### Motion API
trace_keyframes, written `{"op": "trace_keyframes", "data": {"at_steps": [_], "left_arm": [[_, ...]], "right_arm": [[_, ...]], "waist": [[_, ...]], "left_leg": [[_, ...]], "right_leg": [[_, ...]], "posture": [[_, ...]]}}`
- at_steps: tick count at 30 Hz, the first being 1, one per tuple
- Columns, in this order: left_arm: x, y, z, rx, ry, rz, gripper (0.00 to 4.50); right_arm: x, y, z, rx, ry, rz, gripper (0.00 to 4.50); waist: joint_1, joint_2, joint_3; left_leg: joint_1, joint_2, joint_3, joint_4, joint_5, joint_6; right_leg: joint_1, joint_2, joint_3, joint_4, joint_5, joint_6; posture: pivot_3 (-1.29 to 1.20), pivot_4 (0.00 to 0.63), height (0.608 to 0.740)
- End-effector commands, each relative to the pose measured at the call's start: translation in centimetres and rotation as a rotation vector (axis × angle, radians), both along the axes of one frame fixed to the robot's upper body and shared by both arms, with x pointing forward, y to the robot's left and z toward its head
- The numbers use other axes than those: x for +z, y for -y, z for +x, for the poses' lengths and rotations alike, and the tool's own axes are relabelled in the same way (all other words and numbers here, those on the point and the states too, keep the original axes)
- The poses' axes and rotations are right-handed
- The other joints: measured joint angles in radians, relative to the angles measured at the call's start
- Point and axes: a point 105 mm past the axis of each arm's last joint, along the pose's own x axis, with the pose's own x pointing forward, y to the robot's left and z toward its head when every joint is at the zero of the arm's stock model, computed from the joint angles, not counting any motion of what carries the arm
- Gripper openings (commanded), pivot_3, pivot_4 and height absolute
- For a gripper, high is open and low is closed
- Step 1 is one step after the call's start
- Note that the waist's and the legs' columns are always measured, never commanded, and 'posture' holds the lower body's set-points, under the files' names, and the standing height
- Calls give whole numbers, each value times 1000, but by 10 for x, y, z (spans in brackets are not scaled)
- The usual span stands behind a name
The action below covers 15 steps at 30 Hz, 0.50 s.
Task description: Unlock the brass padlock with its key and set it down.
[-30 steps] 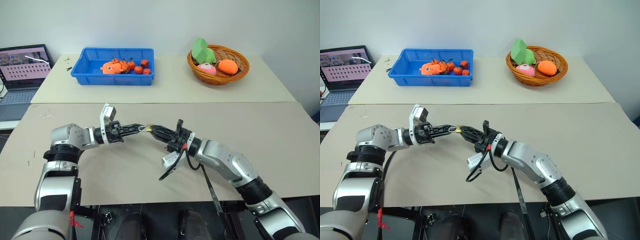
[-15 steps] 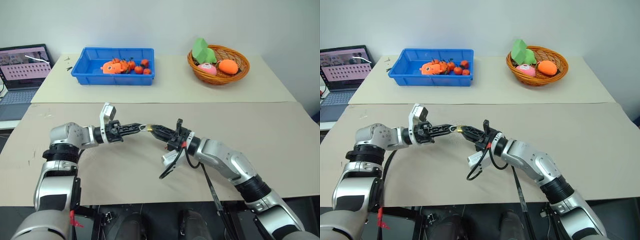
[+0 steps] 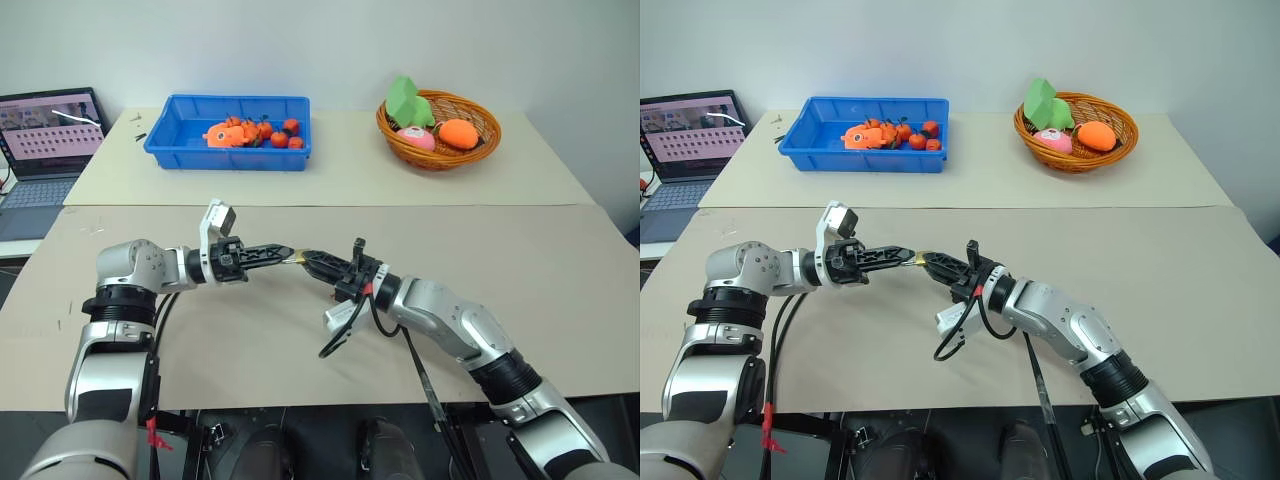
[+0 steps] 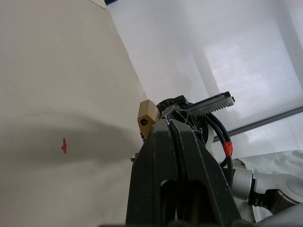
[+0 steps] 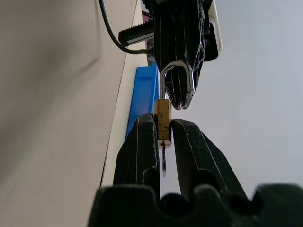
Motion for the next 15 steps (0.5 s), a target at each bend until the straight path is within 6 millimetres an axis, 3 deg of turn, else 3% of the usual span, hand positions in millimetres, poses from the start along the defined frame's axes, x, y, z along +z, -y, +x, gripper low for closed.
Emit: {"op": "trace_keyframes", "data": {"at_steps": [1, 7, 15], "left_arm": [[8, -1, 1, -7, 38, -8, 56], [5, -2, 1, -2, 35, 6, 56], [4, -3, 3, 8, 35, 19, 56]], "right_arm": [[12, -2, 2, 0, 11, 31, 111], [7, -1, 10, -31, -14, 2, 111], [17, -3, 16, -55, -22, 40, 111]], "waist": [[0, 0, 0], [0, 0, 0], [-1, 0, 0]], "left_leg": [[0, 0, 0, 0, 0, 0], [0, 0, 0, 0, 0, 0], [0, 0, 0, 0, 0, 0]], "right_leg": [[0, 0, 0, 0, 0, 0], [0, 0, 0, 0, 0, 0], [0, 0, 0, 0, 0, 0]], "posture": [[0, 150, 684], [0, 150, 684], [0, 150, 684]]}}
